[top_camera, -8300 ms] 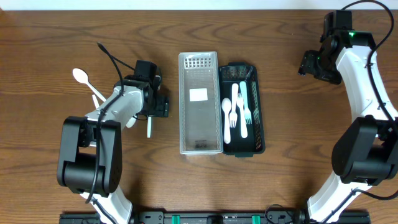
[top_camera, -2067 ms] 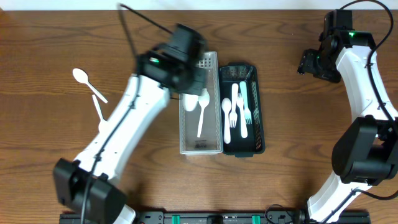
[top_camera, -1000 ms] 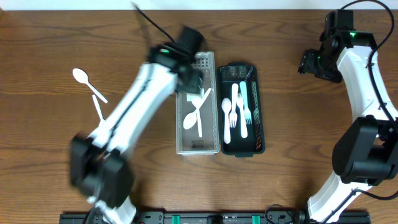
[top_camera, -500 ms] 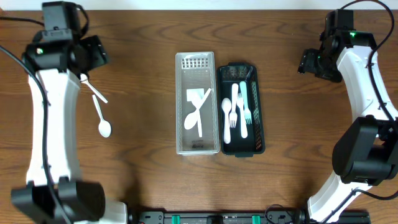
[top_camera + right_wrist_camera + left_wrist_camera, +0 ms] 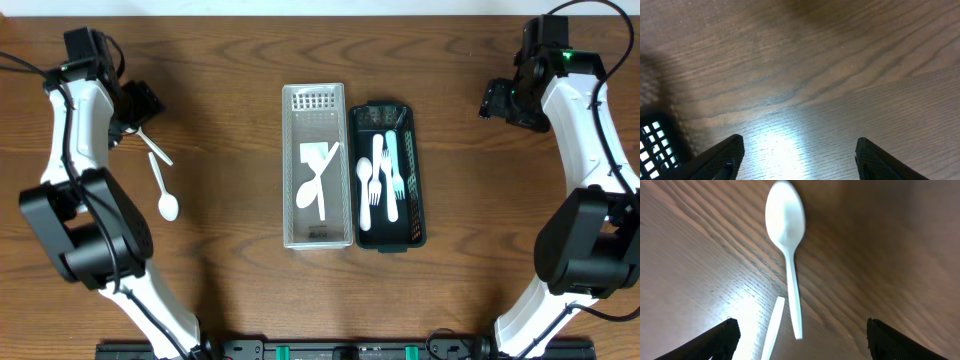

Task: Pack container
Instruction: 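Move left gripper back over the remaining white spoon, then grasp the white spoon by its handle with the left gripper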

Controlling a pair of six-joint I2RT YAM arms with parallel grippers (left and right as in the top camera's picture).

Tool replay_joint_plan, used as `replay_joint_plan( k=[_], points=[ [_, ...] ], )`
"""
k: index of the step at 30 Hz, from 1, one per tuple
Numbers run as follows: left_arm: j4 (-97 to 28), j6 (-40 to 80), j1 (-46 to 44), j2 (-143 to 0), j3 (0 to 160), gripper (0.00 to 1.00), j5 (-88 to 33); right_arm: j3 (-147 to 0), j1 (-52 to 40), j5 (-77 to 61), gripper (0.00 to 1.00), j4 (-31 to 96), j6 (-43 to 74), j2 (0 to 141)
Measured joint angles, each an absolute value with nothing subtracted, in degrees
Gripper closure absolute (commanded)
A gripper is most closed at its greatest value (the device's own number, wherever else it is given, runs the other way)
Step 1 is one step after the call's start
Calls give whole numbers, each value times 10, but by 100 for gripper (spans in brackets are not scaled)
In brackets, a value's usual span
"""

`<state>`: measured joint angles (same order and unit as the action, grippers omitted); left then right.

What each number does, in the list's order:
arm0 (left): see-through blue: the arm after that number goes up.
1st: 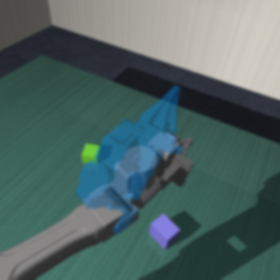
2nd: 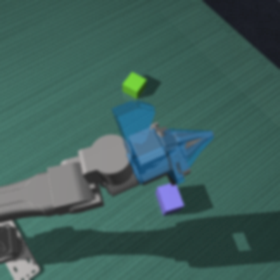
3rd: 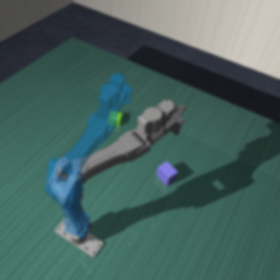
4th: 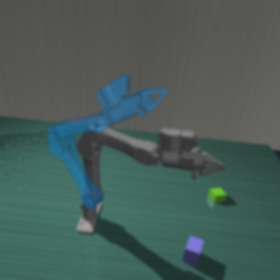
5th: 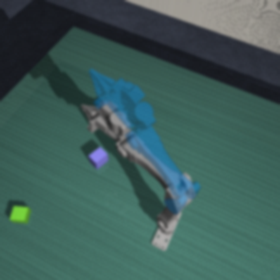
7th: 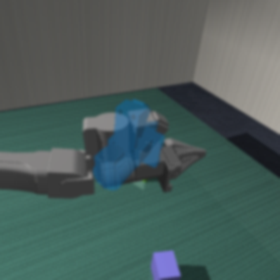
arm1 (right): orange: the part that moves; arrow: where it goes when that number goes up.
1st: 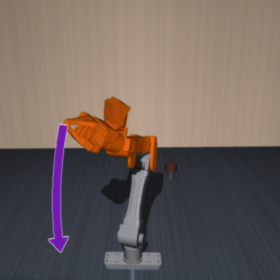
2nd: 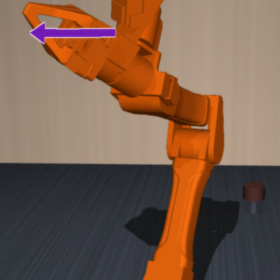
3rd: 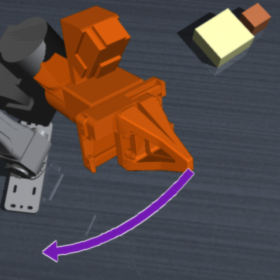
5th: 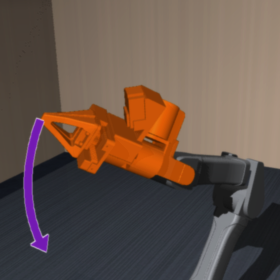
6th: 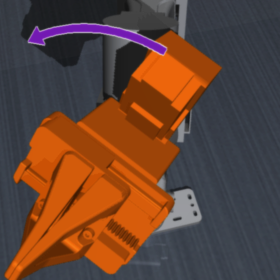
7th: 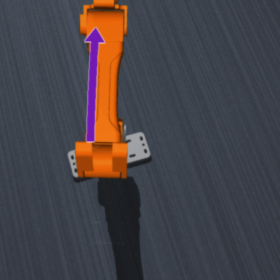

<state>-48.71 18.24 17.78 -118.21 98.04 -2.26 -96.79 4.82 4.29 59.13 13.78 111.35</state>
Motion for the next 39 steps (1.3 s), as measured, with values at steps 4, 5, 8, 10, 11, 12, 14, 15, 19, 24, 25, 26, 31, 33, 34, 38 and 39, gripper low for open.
replay_joint_plan(
  k=[4,5,8,10,11,12,14,15,19,24,25,26,31,33,34,38,39],
  points=[
    [-478,182,190,-1219,980,16,-39,-968,48,43,25,591,138,1114],
    [-473,182,191,-1225,980,16,-43,-968,48,43,25,591,138,1114],
    [-456,182,195,-1239,980,17,-55,-968,48,43,25,591,138,1114],
    [-442,182,196,-1246,980,17,-60,-968,48,43,26,591,138,1114],
    [-438,182,196,-1248,980,17,-61,-968,48,43,25,591,138,1114],
    [-434,182,196,-1251,980,17,-61,-968,48,43,26,591,138,1114],
    [-429,182,196,-1257,980,17,-62,-968,48,43,25,592,138,1114],
    [-428,182,196,-1260,980,17,-62,-968,48,43,25,592,138,1114],
    [-420,181,196,-1274,980,21,-63,-968,48,43,26,593,138,1114],
    [-417,180,197,-1287,980,22,-63,-968,48,43,25,594,138,1114],
    [-415,180,197,-1288,980,22,-62,-968,48,43,25,594,138,1114],
    [-415,180,197,-1289,980,22,-61,-968,48,43,25,594,138,1114],
    [-415,180,197,-1290,980,22,-58,-968,48,43,25,600,138,1114],
    [-415,180,197,-1290,980,22,-58,-968,48,43,25,602,138,1114],
    [-415,180,197,-1291,980,23,-58,-968,48,43,25,604,138,1114],
    [-415,181,197,-1292,980,24,-56,-968,48,43,25,610,138,1114],
    [-416,181,197,-1292,980,24,-56,-968,48,43,25,611,138,1114]
  ],
)
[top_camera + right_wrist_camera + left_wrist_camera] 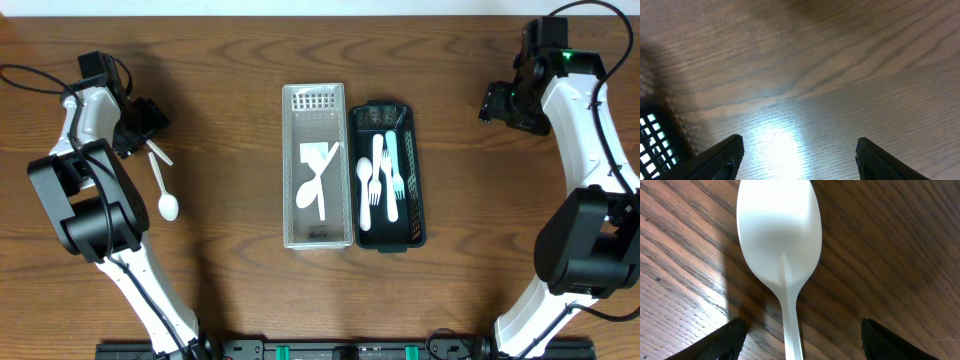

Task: Pack container
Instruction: 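Grasp the white spoon by its handle with the left gripper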

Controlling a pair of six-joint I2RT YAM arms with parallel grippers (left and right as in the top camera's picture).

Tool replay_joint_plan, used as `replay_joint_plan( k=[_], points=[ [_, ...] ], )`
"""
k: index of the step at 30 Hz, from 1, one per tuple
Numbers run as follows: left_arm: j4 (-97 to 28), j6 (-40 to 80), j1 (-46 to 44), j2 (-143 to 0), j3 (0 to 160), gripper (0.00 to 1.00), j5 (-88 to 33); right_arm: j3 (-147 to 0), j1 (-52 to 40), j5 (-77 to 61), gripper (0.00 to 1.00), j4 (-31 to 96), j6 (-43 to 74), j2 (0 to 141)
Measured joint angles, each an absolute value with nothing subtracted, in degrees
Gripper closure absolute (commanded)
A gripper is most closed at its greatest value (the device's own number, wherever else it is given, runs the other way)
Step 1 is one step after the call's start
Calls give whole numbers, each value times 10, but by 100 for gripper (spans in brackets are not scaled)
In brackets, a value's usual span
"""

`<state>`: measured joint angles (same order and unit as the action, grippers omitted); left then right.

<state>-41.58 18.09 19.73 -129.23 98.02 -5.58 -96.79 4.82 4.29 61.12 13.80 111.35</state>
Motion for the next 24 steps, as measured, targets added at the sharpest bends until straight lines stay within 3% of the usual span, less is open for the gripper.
replay_joint_plan(
  k=[20,24],
  points=[
    [-432,181,197,-1295,980,30,-1,-968,48,43,25,615,140,1114],
    [-431,185,197,-1295,980,49,1,-968,48,43,25,615,140,1114]
  ],
)
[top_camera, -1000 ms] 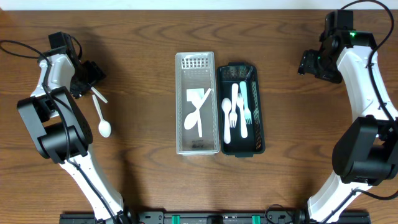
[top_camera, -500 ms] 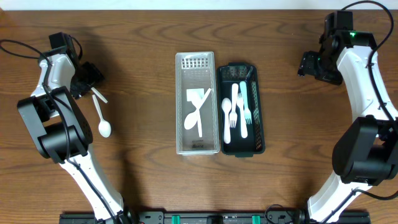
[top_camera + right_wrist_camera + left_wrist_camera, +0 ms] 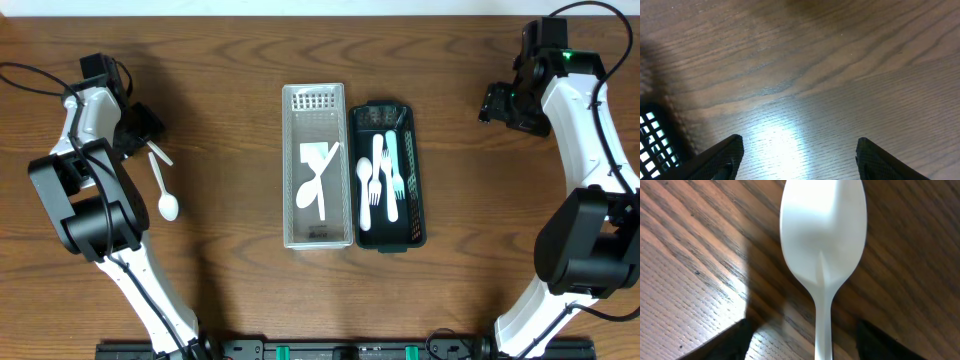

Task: Pack container
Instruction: 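Grasp the white spoon by its handle with the left gripper, then lower the white spoon into the clear basket and open left gripper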

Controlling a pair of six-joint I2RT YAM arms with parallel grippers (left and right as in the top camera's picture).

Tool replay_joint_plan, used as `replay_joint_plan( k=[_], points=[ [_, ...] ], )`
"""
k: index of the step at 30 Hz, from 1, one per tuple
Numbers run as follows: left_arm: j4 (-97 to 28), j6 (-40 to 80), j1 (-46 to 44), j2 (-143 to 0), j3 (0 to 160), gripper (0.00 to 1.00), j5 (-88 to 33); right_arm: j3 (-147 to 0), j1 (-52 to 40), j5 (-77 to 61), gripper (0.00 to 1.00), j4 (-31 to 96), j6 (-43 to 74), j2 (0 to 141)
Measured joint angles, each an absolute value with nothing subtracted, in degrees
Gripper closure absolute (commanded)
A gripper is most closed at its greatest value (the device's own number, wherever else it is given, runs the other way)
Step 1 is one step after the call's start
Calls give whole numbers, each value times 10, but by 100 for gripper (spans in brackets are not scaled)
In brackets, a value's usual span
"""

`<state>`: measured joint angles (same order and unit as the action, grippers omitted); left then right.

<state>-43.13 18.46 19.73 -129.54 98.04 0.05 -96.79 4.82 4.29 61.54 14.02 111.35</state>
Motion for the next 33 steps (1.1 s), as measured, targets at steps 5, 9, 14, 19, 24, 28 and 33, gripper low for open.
replay_joint_plan(
  k=[5,9,14,19,24,28,33],
  points=[
    [-430,183,197,-1296,981,72,3,-968,48,43,25,617,140,1114],
    [-431,182,197,-1296,981,75,4,-968,48,43,25,617,140,1114],
    [-431,183,197,-1296,981,93,4,-968,48,43,25,618,140,1114],
    [-431,182,197,-1296,981,94,5,-968,48,43,25,620,140,1114],
    [-431,181,197,-1296,981,94,5,-968,48,43,25,621,140,1114],
    [-433,170,190,-1294,981,94,12,-968,48,43,25,622,140,1114],
    [-469,155,154,-1268,980,94,18,-968,48,43,25,620,140,1114]
  ],
)
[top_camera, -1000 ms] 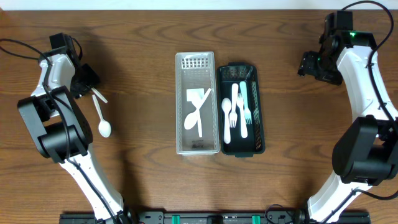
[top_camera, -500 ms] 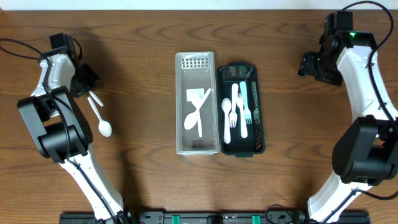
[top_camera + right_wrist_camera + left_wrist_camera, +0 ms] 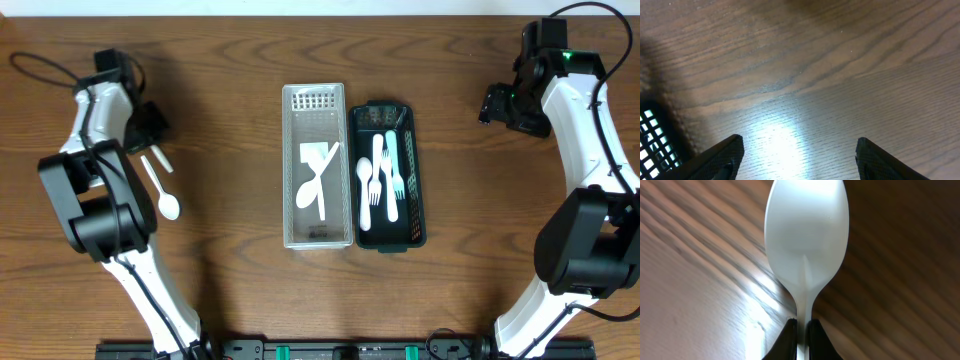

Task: Pack container
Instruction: 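Lower the white spoon into the clear basket and open left gripper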

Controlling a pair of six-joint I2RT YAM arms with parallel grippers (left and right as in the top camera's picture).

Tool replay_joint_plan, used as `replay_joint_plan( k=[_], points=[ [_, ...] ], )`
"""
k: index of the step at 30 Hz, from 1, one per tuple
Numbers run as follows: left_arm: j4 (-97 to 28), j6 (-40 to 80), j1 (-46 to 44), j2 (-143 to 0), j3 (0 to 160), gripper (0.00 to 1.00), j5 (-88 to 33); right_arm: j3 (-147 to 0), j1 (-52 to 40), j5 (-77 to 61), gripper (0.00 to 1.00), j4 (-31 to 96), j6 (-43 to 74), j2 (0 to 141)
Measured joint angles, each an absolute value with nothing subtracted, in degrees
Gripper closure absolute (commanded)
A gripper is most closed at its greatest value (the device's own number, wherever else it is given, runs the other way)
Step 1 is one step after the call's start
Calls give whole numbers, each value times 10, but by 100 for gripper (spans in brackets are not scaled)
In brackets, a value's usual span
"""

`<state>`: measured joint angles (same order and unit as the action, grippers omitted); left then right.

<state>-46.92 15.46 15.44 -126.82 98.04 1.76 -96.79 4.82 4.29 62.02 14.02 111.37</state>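
Note:
A white plastic spoon lies on the wooden table at the far left, its bowl towards the table's front. My left gripper is shut on the spoon's thin handle, with the black fingers pinching it from both sides. The clear container in the middle holds white cutlery. Beside it on the right, the black basket holds forks and spoons. My right gripper stands open over bare wood at the far right, with nothing between its fingers.
A second white utensil lies just beside the spoon's handle, partly under my left gripper. A corner of the black basket shows at the left edge of the right wrist view. Cables trail at the far left corner.
My left fingers stood apart on either side of the spoon's handle; now they are shut on it. The left wrist sits slightly farther back. The right arm has not moved.
My left gripper was open above the spoon and the second utensil. Then it was low over the spoon's bowl with its fingers wide, then closer round the handle, and now it is shut on the handle. The right gripper stayed open throughout.

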Motion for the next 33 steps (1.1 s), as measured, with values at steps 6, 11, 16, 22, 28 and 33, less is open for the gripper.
replay_joint_plan(
  k=[6,11,16,22,28,33],
  points=[
    [-537,150,58,-1136,980,94,18,-968,48,43,25,616,140,1114],
    [-580,150,-66,-1014,980,94,17,-968,48,43,25,611,140,1114],
    [-593,152,-188,-989,981,94,17,-968,48,43,25,611,140,1114],
    [-585,168,-288,-1030,966,94,17,-968,48,43,25,611,140,1114],
    [-580,178,-317,-1123,949,94,17,-968,48,43,25,612,140,1114],
    [-574,181,-319,-1190,942,87,15,-968,48,43,24,619,140,1114]
  ],
)
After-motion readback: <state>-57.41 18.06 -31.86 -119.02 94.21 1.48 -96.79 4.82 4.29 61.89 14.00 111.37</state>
